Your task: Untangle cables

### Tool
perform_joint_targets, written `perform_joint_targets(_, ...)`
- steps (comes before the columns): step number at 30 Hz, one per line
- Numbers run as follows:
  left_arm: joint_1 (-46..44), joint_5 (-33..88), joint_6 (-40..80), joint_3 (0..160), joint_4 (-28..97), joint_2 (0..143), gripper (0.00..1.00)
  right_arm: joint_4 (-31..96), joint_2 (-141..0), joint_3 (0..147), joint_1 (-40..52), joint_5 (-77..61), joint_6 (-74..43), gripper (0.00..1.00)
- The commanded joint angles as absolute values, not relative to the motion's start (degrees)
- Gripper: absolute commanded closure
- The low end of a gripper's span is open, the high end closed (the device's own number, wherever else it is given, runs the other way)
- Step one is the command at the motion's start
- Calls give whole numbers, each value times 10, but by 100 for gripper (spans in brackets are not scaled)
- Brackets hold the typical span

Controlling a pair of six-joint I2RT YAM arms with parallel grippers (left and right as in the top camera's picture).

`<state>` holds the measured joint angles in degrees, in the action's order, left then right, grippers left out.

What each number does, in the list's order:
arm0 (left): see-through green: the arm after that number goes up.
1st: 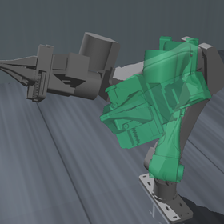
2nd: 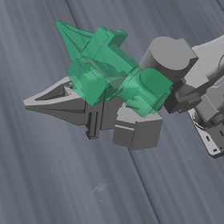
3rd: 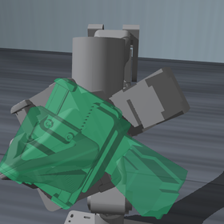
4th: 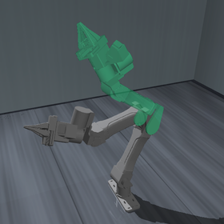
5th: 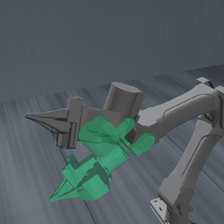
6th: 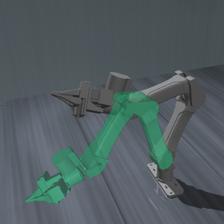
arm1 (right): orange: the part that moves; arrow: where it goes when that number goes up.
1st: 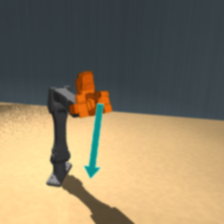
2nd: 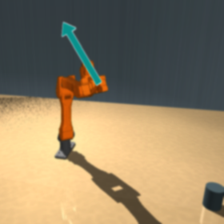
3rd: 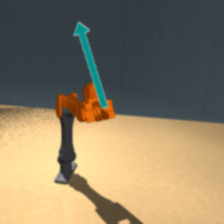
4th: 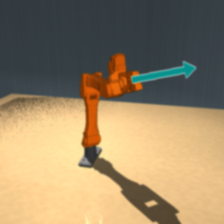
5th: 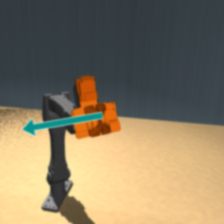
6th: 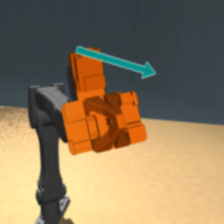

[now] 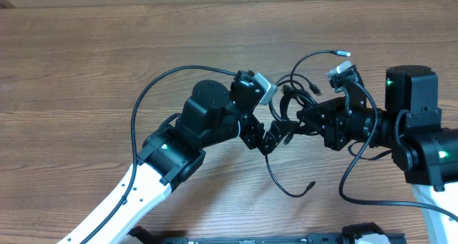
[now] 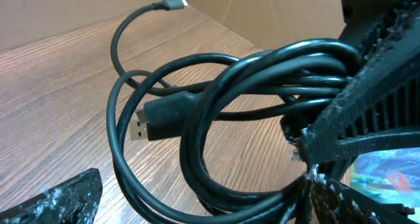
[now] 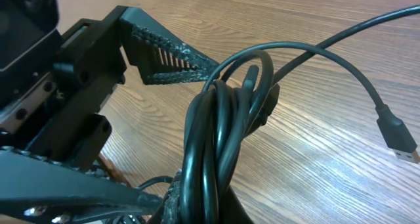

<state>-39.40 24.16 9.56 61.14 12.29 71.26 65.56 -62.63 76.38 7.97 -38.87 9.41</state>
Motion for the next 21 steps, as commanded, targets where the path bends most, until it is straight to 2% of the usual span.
perform_joint_targets(1,-397,234,109,621,136,710,0,646,-618,771,82,-408,90,96)
perform_joint_targets(5,-397,247,110,621,155,708,0,639,-612,771,82,-392,90,96)
perform_joint_targets(11,-397,241,98,621,160,686,0,645,-611,771,82,-277,42,96)
perform_joint_targets(16,-397,177,99,621,178,663,0,640,-611,771,82,-288,42,96)
perform_joint_targets(21,-397,176,99,621,193,663,0,625,-611,771,82,-328,43,96)
